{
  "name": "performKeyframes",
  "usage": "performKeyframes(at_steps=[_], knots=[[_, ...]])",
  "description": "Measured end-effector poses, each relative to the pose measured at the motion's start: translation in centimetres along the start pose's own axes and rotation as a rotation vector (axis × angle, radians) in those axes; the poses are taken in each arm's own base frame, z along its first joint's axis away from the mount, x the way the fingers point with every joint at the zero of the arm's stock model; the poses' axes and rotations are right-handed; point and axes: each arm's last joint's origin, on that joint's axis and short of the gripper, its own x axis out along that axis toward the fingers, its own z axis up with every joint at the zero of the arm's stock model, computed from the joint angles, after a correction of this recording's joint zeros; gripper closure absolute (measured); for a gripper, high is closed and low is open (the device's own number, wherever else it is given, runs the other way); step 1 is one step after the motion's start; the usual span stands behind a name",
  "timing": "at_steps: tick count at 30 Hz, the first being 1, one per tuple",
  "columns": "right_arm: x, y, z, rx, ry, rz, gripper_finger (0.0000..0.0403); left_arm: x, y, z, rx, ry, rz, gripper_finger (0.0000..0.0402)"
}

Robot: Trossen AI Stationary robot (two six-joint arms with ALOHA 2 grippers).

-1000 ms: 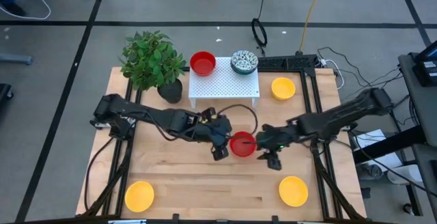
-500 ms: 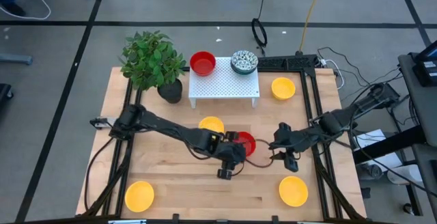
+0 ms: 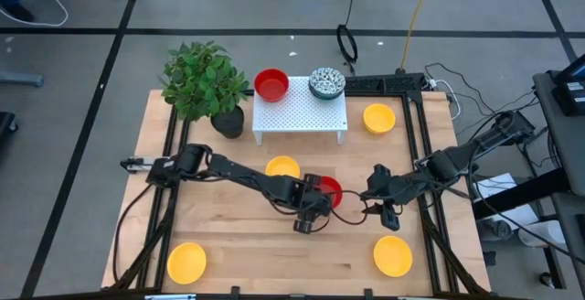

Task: Pick & Place Mini bowls
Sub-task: Stack the red bowl on the red bowl on the shelf

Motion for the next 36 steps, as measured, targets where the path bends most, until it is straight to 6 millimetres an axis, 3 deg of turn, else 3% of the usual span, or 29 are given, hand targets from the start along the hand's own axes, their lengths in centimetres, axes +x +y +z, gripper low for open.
performKeyframes(at_steps=[4,11,18,26,32,36], knots=[[0.0,0.0,0.0,-0.013,0.001,0.001,0.0238,0.0,0.0,-0.2,0.043,0.024,0.000,0.0249],[0.0,0.0,0.0,-0.015,-0.001,0.000,0.0248,0.0,0.0,-0.5,0.122,0.052,0.002,0.0387],[0.0,0.0,0.0,-0.014,-0.003,0.000,0.0257,-1.4,-0.1,-0.1,0.121,0.022,0.003,0.0395],[0.0,0.0,0.1,-0.018,-0.008,-0.001,0.0260,-7.7,1.7,1.6,0.073,-0.128,0.185,0.0396],[0.0,-0.1,0.2,-0.015,-0.047,-0.051,0.0261,-13.6,5.3,1.4,-0.017,-0.168,0.439,0.0394],[0.0,-0.3,0.4,-0.008,-0.078,-0.087,0.0261,-17.1,8.8,0.2,-0.124,-0.166,0.563,0.0393]])
